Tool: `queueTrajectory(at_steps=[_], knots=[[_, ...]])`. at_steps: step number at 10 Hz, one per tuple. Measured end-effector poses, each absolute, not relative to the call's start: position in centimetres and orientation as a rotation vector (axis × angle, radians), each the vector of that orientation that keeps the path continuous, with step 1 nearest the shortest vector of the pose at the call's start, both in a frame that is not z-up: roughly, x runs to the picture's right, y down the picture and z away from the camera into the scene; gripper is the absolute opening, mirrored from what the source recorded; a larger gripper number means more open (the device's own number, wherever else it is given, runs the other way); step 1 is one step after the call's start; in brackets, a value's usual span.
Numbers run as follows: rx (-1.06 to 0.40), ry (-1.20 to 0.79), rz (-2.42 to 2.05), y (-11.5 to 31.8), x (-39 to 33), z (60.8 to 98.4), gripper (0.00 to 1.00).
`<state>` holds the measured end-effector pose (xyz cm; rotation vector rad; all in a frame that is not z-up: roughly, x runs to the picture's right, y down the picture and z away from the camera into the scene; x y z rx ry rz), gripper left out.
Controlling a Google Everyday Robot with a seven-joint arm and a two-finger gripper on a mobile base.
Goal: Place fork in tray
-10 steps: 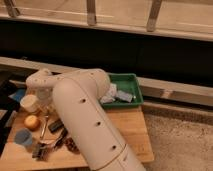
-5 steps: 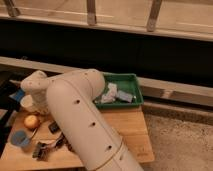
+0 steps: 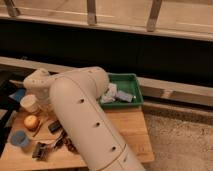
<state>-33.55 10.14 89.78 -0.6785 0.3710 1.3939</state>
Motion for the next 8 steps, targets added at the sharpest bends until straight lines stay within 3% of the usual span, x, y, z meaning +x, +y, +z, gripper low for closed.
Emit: queueTrajectory(at_steps=[8], knots=[[-0.573, 0.184, 1.642, -2.5, -23.8, 87.8, 0.18]])
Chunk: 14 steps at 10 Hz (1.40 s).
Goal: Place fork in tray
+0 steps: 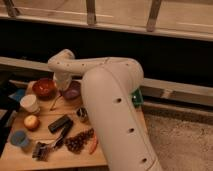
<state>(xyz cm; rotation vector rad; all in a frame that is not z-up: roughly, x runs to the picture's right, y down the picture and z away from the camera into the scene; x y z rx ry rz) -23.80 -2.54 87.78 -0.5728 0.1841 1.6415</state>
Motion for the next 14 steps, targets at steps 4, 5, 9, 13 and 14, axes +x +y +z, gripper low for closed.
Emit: queueTrajectory(at_steps=[4, 5, 9, 13, 14], knots=[[-0.577, 0.184, 1.641, -2.4, -23.9, 87.7, 0.18], [-0.576, 0.186, 1.639, -2.4, -24.0, 87.7, 0.18], [-0.529, 0.182, 1.671, -4.2, -22.9, 87.3, 0.18], [-0.436, 0.112, 1.733, -8.2, -21.0, 85.0, 0.18], [-0.42, 0.099, 1.751, -8.9, -20.3, 84.7, 0.18]])
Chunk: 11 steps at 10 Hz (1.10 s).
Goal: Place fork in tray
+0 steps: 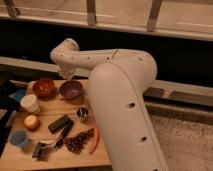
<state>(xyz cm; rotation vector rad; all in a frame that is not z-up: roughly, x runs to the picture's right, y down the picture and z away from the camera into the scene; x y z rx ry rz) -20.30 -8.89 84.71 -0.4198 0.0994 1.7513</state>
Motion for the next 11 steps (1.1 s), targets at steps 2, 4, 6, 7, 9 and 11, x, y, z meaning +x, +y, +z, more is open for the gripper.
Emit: queueTrajectory(at_steps=[2, 4, 6, 7, 9, 11], knots=[[-0.371, 0.066, 1.815, -11.2, -17.7, 84.0, 0.18], [-0.345, 0.062, 1.877, -12.9, -14.7, 83.6, 0.18], [-0.355, 0.064, 1.925, -13.7, -12.3, 83.5, 0.18], [-0.366, 0.067, 1.944, -13.8, -11.2, 83.6, 0.18], [-0.416, 0.066, 2.002, -13.7, -8.1, 84.1, 0.18], [-0.47, 0.066, 2.056, -12.9, -4.0, 84.0, 0.18]])
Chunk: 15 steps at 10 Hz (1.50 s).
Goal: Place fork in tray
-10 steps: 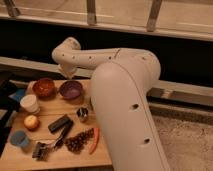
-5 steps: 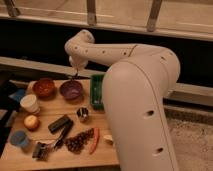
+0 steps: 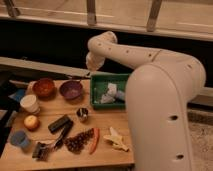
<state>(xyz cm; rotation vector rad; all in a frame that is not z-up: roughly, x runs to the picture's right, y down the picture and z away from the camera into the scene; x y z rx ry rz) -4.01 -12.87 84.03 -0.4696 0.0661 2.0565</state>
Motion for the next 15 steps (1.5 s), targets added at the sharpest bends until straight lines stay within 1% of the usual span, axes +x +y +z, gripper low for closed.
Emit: queueTrajectory(at_steps=[2, 6, 9, 11, 13, 15], knots=[[-0.5, 0.06, 2.075, -12.5, -2.8, 83.8, 0.18], [-0.492, 0.065, 2.078, -12.5, -2.8, 83.9, 0.18], [-0.396, 0.054, 2.152, -14.0, 1.1, 83.9, 0.18], [-0.292, 0.003, 2.225, -16.3, 5.2, 82.1, 0.18], [-0.232, -0.02, 2.266, -17.8, 7.2, 81.2, 0.18], [-0.217, 0.006, 2.318, -17.9, 9.2, 81.5, 0.18]])
